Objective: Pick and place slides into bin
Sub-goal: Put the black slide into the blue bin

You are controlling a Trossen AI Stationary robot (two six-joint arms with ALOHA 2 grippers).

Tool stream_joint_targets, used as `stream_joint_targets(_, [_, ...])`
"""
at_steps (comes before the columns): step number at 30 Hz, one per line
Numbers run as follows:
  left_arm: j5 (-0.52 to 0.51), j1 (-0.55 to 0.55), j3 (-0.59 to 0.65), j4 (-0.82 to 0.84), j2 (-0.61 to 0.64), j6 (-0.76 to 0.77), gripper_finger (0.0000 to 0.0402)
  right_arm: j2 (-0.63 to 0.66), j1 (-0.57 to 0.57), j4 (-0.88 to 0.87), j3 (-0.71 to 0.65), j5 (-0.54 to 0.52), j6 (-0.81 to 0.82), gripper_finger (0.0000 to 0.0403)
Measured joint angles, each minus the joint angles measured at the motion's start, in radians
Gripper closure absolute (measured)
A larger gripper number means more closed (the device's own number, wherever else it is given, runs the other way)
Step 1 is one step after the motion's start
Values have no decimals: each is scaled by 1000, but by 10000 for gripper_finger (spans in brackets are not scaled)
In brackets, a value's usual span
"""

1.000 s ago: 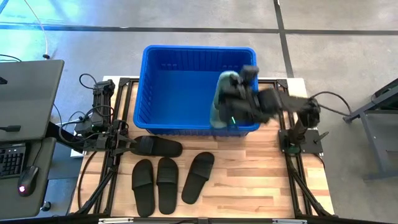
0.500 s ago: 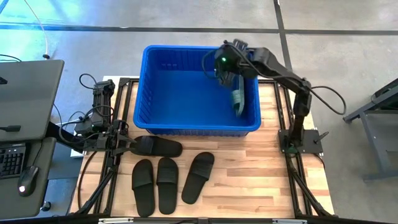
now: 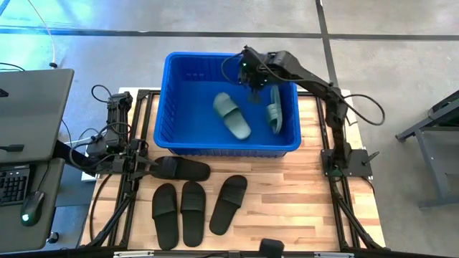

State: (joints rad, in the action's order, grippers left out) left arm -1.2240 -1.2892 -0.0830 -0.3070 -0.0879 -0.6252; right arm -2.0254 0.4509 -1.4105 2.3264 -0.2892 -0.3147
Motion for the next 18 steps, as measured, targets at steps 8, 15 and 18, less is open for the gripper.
stream_joint_targets(8, [0, 0, 0, -2, 0, 4, 286, -89, -2, -10, 0, 188, -61, 387])
stream_joint_targets(15, [-24, 0, 0, -3, -2, -19, 286, -102, -73, 45, 2, 343, -61, 342])
stream_joint_targets(18, [-26, 0, 0, -4, -2, 34, 286, -98, -118, 66, 29, 343, -64, 331])
